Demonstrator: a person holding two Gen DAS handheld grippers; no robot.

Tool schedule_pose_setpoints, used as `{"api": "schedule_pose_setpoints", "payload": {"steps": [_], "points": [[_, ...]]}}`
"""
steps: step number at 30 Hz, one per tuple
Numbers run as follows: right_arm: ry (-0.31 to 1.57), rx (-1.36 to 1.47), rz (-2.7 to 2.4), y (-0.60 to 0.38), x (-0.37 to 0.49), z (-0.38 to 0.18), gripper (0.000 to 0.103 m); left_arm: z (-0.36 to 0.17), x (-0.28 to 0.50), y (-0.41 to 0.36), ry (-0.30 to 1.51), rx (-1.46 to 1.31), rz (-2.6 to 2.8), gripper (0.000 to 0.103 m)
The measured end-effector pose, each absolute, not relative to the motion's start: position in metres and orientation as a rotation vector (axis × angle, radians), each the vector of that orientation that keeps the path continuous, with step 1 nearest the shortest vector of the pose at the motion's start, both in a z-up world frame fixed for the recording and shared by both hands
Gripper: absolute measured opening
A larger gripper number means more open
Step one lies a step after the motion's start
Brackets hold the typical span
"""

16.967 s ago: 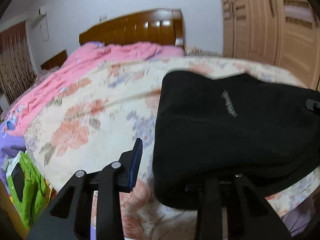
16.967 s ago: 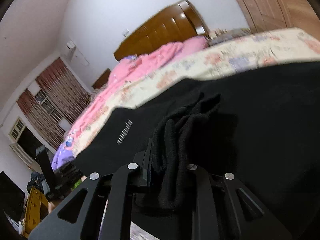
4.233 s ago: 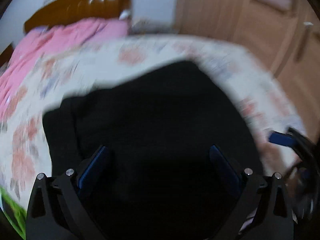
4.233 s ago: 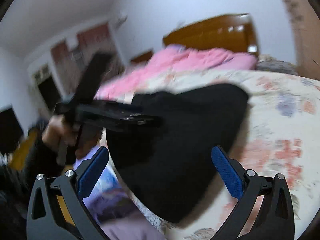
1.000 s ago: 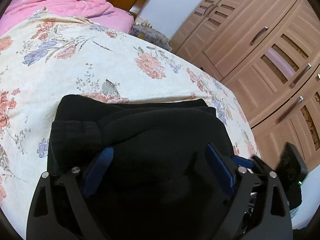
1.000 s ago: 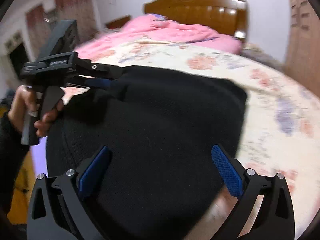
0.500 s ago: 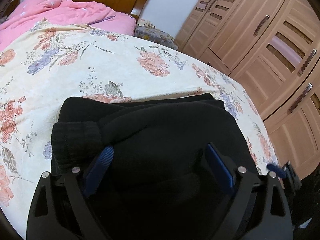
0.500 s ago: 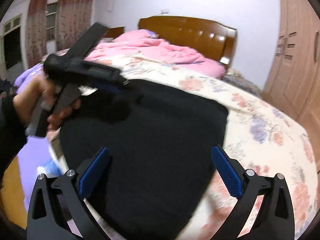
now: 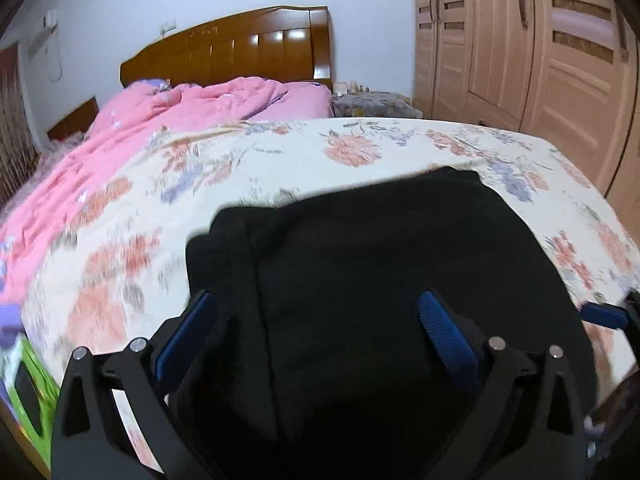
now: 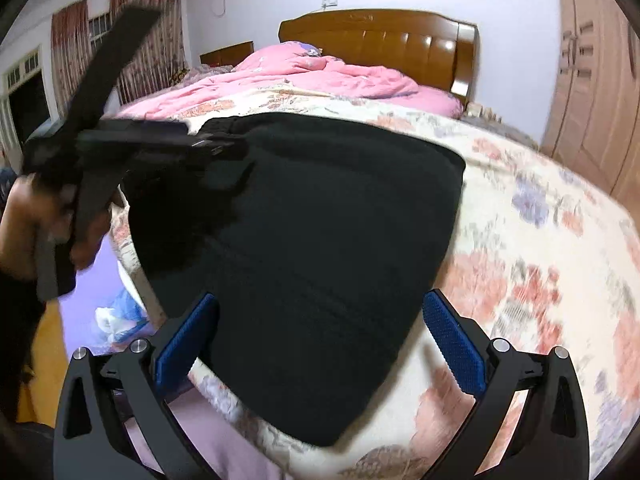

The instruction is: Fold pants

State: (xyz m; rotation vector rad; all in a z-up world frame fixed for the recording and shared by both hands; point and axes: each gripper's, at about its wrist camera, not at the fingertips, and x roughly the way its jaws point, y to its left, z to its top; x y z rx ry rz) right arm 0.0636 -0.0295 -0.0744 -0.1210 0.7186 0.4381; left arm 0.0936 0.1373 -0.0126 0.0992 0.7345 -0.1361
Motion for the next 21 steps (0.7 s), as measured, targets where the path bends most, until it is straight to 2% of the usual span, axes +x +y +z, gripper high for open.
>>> {"api": "schedule_pose_setpoints", "payload": {"steps": [4,10,13,17,21], "points": [[0.732,-0.117,0.439,-0.028,0.065,-0.076,0.099,-0.028,0.081,0.144,0.758,0.148,-0.095,0.101],[0.766,-0.156,0.440,-0.025,0.070,-0.070,0.099,-0.033,0.077,0.158,0.761,0.078,-0.123,0.102],[0.704,-0.201,0.404,-0.026,0.075,-0.052,0.099,-0.035,0.073,0.158,0.754,0.073,-0.120,0.102],[0.677,-0.120,0.453,-0.024,0.118,-0.023,0.099,-0.035,0.074,0.158,0.759,0.069,-0.122,0.102],[0.813,0.044,0.666,-0.006,0.197,-0.024,0.099,-0.035,0.074,0.156,0.767,0.076,-0.113,0.102]]}}
